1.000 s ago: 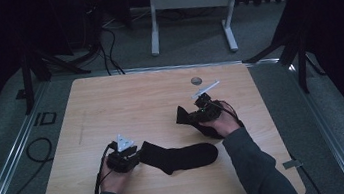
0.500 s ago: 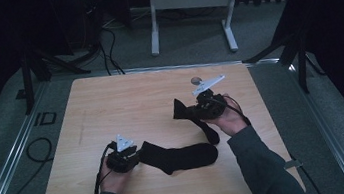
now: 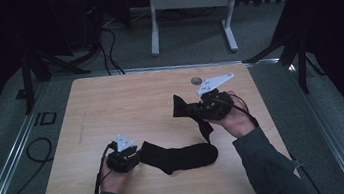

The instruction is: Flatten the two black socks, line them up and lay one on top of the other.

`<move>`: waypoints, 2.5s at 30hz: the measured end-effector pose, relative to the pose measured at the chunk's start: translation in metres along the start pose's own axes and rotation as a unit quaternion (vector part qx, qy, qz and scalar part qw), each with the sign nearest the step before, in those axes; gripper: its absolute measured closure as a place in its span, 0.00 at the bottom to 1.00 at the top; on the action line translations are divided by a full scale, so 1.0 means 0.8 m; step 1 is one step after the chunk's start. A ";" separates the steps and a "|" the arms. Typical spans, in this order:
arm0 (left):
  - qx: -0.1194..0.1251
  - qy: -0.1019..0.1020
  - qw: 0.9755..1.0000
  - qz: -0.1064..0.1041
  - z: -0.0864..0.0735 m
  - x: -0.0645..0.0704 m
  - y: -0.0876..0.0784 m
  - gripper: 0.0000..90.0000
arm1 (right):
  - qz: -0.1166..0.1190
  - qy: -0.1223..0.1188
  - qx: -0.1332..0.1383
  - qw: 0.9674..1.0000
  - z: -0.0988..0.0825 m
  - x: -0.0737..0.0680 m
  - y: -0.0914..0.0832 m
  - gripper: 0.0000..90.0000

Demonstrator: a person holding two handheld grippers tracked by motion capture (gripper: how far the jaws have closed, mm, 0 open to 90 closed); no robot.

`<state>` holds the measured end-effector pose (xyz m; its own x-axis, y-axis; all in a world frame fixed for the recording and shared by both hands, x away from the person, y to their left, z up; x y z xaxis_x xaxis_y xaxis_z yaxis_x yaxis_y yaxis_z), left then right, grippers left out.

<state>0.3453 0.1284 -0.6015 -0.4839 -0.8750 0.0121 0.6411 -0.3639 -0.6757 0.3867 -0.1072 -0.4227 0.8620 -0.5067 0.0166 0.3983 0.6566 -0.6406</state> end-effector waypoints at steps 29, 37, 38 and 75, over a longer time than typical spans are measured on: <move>-0.003 0.002 1.000 -0.001 -0.001 0.002 0.001 0.78 | 0.032 0.022 0.004 0.999 -0.034 -0.040 -0.003 0.93; -0.001 -0.001 1.000 0.000 0.000 0.001 -0.001 0.78 | 0.055 0.037 -0.025 0.998 -0.050 -0.065 0.052 0.93; 0.000 -0.001 1.000 0.000 0.000 0.000 -0.002 0.78 | 0.056 0.042 -0.027 0.997 -0.051 -0.067 0.060 0.93; -0.046 0.002 0.999 0.013 -0.015 -0.003 -0.004 0.98 | 0.042 0.158 -0.122 0.979 -0.088 -0.101 0.226 0.93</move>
<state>0.3370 0.1355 -0.6082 -0.4704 -0.8824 -0.0095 0.5964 -0.3100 -0.7404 0.3670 0.0132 -0.5942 0.7338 -0.6287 -0.2575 0.2103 0.5706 -0.7938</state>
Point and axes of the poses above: each handheld gripper's, and its own axes: y roughly forward along the jaws, z roughly out of its top, x roughly to its right, the point moved 7 cm from there along y, roughly forward along the jaws, and after that the axes turned 2 degrees about z, right-handed, at the moved point
